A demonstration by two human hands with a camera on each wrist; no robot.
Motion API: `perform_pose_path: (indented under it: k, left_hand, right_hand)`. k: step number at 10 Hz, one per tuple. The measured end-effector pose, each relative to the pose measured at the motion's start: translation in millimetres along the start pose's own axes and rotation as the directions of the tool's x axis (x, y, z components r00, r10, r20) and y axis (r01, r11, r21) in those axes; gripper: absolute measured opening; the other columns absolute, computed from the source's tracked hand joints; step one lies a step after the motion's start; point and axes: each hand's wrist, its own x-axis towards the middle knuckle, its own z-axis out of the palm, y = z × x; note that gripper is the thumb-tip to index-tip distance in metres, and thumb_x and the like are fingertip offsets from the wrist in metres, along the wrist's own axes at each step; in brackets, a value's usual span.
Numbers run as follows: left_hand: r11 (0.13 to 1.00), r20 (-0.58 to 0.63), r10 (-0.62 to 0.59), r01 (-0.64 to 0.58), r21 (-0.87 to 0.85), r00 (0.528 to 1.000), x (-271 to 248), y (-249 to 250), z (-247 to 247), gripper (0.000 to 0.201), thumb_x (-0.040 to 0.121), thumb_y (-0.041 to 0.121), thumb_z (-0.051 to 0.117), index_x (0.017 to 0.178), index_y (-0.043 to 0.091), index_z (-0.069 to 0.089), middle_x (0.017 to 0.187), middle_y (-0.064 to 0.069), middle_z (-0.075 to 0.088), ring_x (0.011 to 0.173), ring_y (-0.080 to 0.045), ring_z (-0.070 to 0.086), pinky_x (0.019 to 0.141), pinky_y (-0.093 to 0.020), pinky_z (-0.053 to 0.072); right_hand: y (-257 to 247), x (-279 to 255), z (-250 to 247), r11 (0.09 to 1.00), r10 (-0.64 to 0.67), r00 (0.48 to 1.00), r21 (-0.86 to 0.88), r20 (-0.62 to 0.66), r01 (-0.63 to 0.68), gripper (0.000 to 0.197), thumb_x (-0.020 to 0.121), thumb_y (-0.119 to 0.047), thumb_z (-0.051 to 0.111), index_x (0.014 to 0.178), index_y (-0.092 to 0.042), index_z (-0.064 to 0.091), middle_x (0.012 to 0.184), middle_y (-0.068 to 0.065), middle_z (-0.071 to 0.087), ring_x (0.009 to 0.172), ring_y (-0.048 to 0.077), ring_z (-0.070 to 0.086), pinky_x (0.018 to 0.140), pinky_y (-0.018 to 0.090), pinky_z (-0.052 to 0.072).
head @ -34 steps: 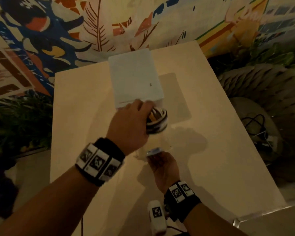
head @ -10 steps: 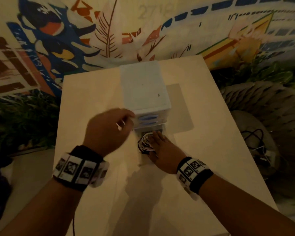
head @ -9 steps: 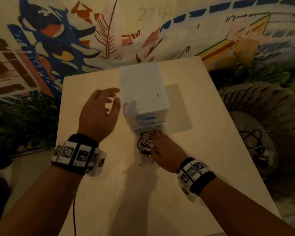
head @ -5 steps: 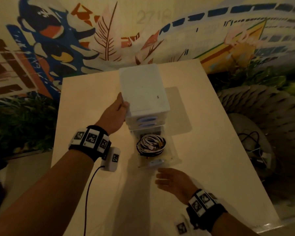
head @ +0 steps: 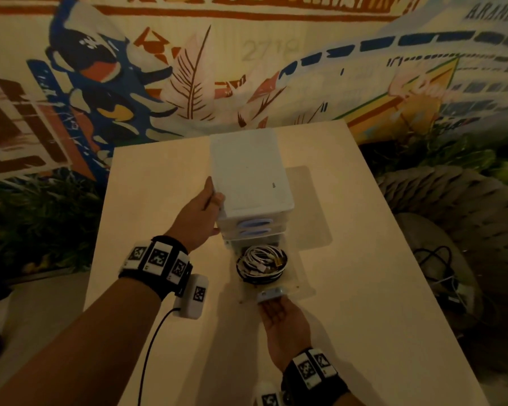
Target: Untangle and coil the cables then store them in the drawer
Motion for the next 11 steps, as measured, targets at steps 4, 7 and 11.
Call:
perform_pose_path:
  k: [4,7,11]
  left_hand:
    - [0.997,0.034,0.042,-0.044,0.061,0.999,3.2,-5.1,-2.1,0.056,0.109,0.038,0.035,0.159,0.044,0.012,0.159,0.012,0.034,0.140,-0.022,0.040,0.102,-0.046,0.049]
    - [0.996,0.043,0.065,-0.067,0.053,0.997,7.3,-9.5,-0.3,0.048,0.111,0.033,0.033,0.153,0.051,0.019,0.128,0.034,0.049,0.108,0.004,0.053,0.072,-0.014,0.050]
    - [0.997,0.033,0.056,-0.058,0.059,0.998,6.2,-16.4,-6.2,0.056,0.105,0.049,0.039,0.157,0.046,0.018,0.150,0.025,0.042,0.129,-0.005,0.050,0.103,-0.034,0.049]
  right_hand:
    - [-3.9,22.4,48.2,0.996,-0.080,0.994,0.036,0.076,0.078,0.023,0.102,-0.009,0.048,0.114,-0.003,0.068,0.096,0.014,0.076,0.090,0.028,0.071,0.074,0.034,0.061]
    - [-13.8,51.1,83.7,0.996,-0.064,0.992,0.074,0.113,0.056,0.034,0.107,-0.016,0.044,0.135,-0.003,0.058,0.113,0.018,0.069,0.098,0.031,0.067,0.082,0.038,0.054]
    - [-28.2,60.8,85.7,0.997,-0.059,0.984,-0.045,0.170,0.067,0.025,0.103,-0.013,0.052,0.123,-0.003,0.063,0.116,0.017,0.068,0.105,0.032,0.065,0.092,0.038,0.053]
